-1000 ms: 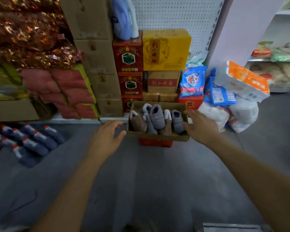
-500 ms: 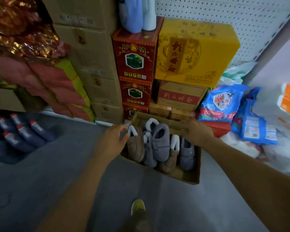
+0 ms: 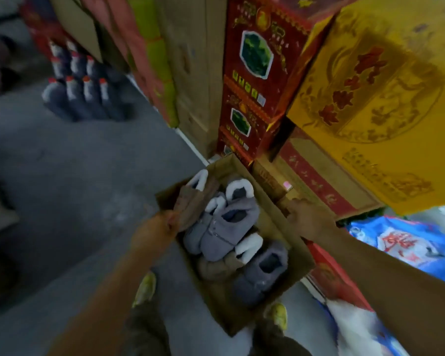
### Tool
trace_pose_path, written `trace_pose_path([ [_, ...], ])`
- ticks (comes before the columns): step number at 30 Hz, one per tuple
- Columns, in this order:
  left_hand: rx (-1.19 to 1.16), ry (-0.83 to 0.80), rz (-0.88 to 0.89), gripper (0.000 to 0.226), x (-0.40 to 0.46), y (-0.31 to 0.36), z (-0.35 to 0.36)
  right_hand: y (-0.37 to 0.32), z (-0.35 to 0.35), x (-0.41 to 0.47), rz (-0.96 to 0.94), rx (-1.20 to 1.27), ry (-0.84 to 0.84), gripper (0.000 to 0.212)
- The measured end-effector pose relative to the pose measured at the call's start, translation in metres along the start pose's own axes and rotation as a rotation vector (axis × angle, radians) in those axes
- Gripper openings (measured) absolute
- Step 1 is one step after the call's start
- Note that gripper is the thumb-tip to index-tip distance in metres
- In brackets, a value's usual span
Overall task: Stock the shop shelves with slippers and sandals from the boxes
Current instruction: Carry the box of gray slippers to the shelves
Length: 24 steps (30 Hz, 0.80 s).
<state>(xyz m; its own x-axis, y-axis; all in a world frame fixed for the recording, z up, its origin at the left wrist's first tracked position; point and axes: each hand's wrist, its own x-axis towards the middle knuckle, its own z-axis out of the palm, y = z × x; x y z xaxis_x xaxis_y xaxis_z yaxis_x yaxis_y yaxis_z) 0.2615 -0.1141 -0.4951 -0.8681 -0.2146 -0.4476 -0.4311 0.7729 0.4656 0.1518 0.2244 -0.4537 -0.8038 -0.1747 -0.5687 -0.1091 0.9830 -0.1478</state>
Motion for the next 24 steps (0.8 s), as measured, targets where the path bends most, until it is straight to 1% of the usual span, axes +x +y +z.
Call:
trace_pose_path([
  [1,-0.02,-0.022,-0.071,0.029,-0.008,-0.002,0.019,0.012,0.005,0.01,-0.029,0.004,-0.04,0.009],
  [2,-0.042,-0.039,-0.128,0.03,-0.018,-0.005,0.036,0.024,0.012,0.02,-0.029,0.011,-0.07,0.015],
  [3,-0.058,-0.049,-0.171,0.032,-0.026,-0.006,0.054,0.033,0.02,0.03,-0.028,0.01,-0.088,0.028],
  [4,-0.07,-0.062,-0.216,0.033,-0.035,-0.007,0.072,0.039,0.028,0.037,-0.046,-0.01,-0.094,0.034],
  [7,-0.139,-0.082,-0.376,0.04,-0.044,-0.018,0.126,0.055,0.058,0.067,-0.094,-0.068,-0.144,0.032],
  [9,-0.196,-0.1,-0.481,0.047,-0.039,-0.032,0.162,0.069,0.084,0.092,-0.106,-0.068,-0.138,0.03],
  [11,-0.223,-0.115,-0.544,0.057,-0.028,-0.048,0.195,0.083,0.111,0.116,-0.059,-0.071,-0.121,0.033],
  [14,-0.32,-0.068,-0.624,0.071,-0.001,-0.073,0.239,0.099,0.143,0.155,-0.015,-0.066,-0.093,0.044],
  [16,-0.39,-0.023,-0.669,0.077,0.018,-0.086,0.265,0.11,0.163,0.182,-0.001,-0.053,-0.085,0.048],
  [18,-0.442,0.031,-0.689,0.076,0.033,-0.094,0.288,0.119,0.181,0.201,0.037,-0.034,-0.109,0.045],
  [20,-0.425,0.109,-0.704,0.07,0.045,-0.1,0.309,0.126,0.198,0.216,0.074,0.013,-0.111,0.04],
  [22,-0.416,0.209,-0.72,0.06,0.05,-0.102,0.325,0.131,0.21,0.23,0.114,0.085,-0.073,0.038],
  [24,-0.42,0.3,-0.729,0.047,0.05,-0.103,0.336,0.137,0.219,0.241,0.154,0.187,-0.021,0.039],
])
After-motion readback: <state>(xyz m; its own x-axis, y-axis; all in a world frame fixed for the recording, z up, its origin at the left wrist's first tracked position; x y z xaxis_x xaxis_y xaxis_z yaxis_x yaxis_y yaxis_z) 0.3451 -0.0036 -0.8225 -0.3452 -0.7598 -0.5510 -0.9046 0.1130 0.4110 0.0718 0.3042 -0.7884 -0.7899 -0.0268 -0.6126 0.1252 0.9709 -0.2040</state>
